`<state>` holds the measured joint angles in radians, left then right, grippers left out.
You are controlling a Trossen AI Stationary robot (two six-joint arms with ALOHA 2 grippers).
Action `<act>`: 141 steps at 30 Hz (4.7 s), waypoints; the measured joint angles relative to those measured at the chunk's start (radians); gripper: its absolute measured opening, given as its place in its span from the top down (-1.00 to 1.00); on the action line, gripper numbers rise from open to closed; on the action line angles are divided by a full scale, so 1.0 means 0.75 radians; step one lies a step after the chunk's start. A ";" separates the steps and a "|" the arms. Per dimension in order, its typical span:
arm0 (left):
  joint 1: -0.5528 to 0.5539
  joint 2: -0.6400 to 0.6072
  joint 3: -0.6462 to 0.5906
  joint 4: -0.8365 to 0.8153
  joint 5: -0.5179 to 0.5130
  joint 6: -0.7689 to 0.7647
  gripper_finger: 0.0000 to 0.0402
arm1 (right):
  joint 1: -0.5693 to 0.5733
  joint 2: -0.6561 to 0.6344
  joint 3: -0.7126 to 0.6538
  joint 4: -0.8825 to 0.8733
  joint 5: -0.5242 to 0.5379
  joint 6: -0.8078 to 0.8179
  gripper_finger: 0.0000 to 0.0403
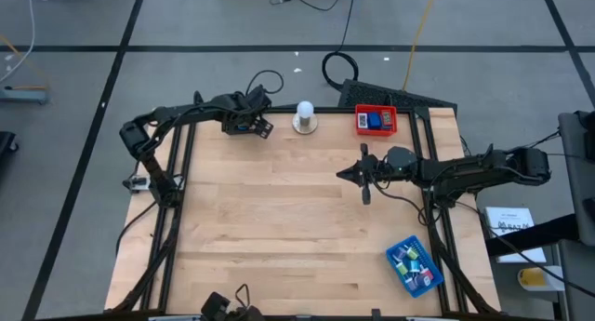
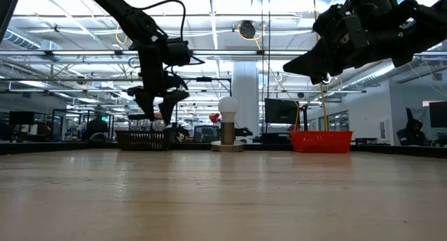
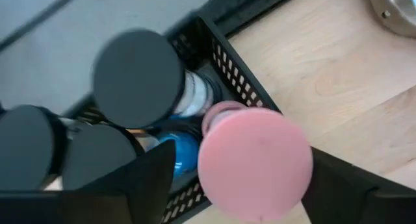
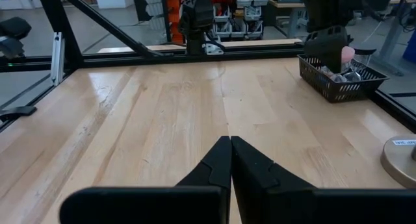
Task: Pick & Place Office items
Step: Put the pink hourglass into the black bin, then return to Home Position
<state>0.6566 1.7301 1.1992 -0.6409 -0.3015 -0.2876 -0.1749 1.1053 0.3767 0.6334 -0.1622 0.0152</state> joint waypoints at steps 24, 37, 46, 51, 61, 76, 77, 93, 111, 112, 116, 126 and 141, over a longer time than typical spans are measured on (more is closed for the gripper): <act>-0.044 -0.130 0.044 0.001 -0.125 0.059 -0.23 | 0.000 0.000 0.000 0.009 0.000 0.000 1.00; -0.177 -0.227 0.066 -0.180 -0.146 0.135 0.35 | 0.000 0.000 0.000 0.008 0.000 -0.001 1.00; -0.286 -0.448 -0.128 -0.443 -0.148 -0.001 0.96 | 0.000 0.000 0.000 0.005 0.000 -0.001 1.00; -0.269 -0.525 -0.486 -0.144 -0.106 -0.033 0.97 | 0.000 0.000 0.000 0.005 0.000 -0.001 1.00; -0.128 -0.537 -0.715 0.447 -0.121 0.123 0.98 | 0.000 0.001 -0.001 0.013 0.000 0.003 1.00; -0.026 -0.534 -0.655 0.612 0.008 0.195 0.98 | 0.000 0.001 -0.001 0.014 0.000 0.000 1.00; -0.023 -0.534 -0.655 0.625 0.014 0.194 0.97 | 0.000 0.001 -0.001 0.014 0.000 0.000 1.00; -0.396 -0.810 -0.799 0.948 -0.010 0.285 0.96 | -0.001 0.001 -0.001 0.008 0.006 -0.038 1.00; -0.633 -0.886 -1.142 1.713 0.393 0.387 0.98 | -0.145 -0.738 -0.002 -0.796 0.081 -0.188 1.00; -0.638 -0.898 -1.142 1.706 0.393 0.388 0.97 | -0.150 -0.790 -0.002 -0.832 0.080 -0.188 1.00; -0.652 -0.924 -1.142 1.721 0.397 0.393 0.91 | -0.153 -1.000 -0.006 -0.939 0.087 -0.216 1.00; -0.653 -0.940 -1.284 1.988 0.401 0.405 0.93 | -0.153 -1.453 -0.170 -0.951 0.121 -0.163 1.00; -0.652 -1.349 -1.580 1.963 0.324 0.336 0.98 | -0.150 -1.470 -0.298 -0.954 0.186 -0.064 1.00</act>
<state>0.1679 0.7182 0.0142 0.8316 -0.0586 -0.0352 -0.2871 0.0025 0.1532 -0.0824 -0.0227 -0.0326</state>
